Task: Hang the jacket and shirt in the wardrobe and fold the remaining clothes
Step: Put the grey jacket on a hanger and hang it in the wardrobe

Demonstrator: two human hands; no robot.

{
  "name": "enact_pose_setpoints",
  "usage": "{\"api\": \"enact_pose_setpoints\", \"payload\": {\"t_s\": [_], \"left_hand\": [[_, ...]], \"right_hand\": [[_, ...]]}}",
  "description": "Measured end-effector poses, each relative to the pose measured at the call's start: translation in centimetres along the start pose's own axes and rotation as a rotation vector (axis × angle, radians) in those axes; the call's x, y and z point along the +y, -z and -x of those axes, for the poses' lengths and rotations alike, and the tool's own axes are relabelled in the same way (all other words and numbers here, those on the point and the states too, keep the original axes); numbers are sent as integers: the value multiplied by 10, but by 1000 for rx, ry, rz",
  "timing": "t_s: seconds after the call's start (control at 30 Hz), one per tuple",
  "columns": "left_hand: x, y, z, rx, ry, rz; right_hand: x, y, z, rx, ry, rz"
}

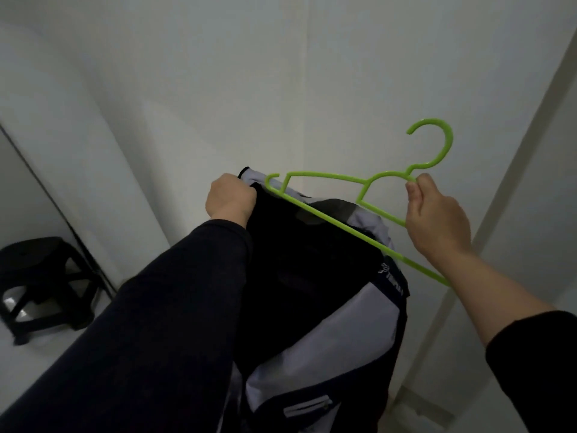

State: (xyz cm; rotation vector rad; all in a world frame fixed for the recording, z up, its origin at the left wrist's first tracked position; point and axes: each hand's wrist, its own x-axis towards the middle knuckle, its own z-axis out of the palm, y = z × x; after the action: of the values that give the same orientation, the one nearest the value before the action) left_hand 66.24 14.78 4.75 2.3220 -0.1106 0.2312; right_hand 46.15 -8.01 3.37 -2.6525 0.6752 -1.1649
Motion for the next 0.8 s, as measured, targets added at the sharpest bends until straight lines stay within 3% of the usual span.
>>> {"api": "enact_pose_setpoints", "payload": {"t_s": [0.3, 0.5, 0.73, 0.8], "left_hand": [[-13, 39, 12, 16, -2, 75], [9, 40, 37, 42, -110, 18], [19, 47, 57, 127, -435, -202], [4, 41, 53, 35, -583, -267]], "right_hand": [[-38, 5, 16, -131, 77, 243], [-73, -18, 30, -239, -77, 144], [-94, -34, 33, -216, -222, 61], [-90, -30, 23, -199, -248, 52]]}}
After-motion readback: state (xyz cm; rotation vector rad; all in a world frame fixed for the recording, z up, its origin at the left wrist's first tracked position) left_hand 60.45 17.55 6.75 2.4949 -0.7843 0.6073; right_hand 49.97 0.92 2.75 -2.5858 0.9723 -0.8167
